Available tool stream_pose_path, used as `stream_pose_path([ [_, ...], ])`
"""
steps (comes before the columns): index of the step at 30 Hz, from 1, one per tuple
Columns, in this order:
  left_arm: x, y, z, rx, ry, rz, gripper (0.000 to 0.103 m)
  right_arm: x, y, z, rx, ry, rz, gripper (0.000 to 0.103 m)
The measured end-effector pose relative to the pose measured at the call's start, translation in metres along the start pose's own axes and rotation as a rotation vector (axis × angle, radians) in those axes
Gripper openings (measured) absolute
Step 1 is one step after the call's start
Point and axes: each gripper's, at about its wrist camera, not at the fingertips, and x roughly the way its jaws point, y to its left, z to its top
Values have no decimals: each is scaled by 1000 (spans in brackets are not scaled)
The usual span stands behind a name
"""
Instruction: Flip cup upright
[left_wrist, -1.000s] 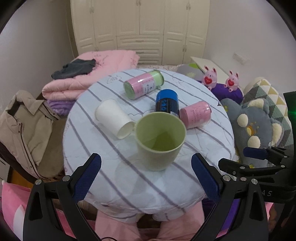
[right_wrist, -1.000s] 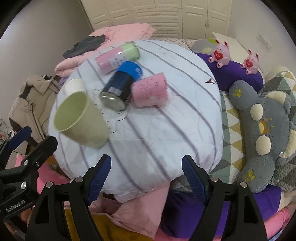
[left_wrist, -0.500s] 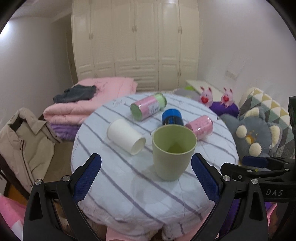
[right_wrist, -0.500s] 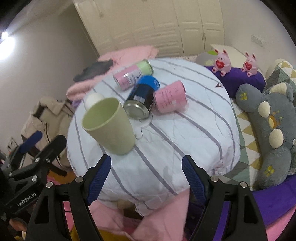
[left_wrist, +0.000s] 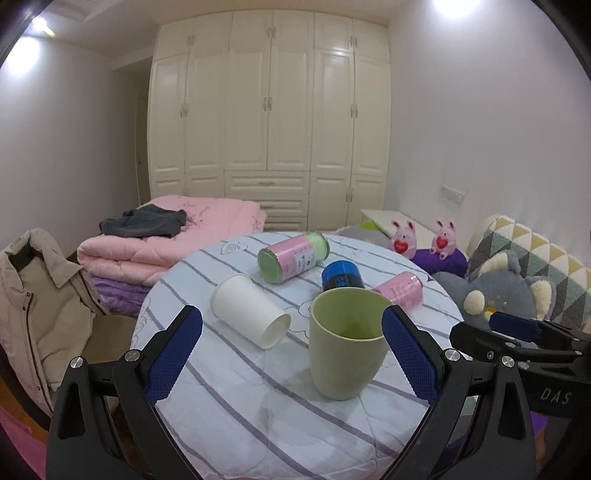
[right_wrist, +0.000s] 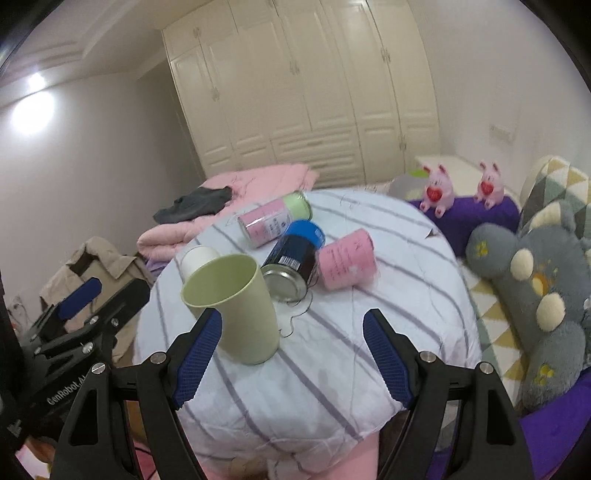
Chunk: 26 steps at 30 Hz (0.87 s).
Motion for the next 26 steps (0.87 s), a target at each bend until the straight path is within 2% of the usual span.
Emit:
stream_pose_path([
  [9,2,1,-4,25,-32,17,99,1,2,-7,-8,-39,-13,80],
  [26,6,2,-2,26,-29,23,100,8,14,-17,-68,40,-11,80],
])
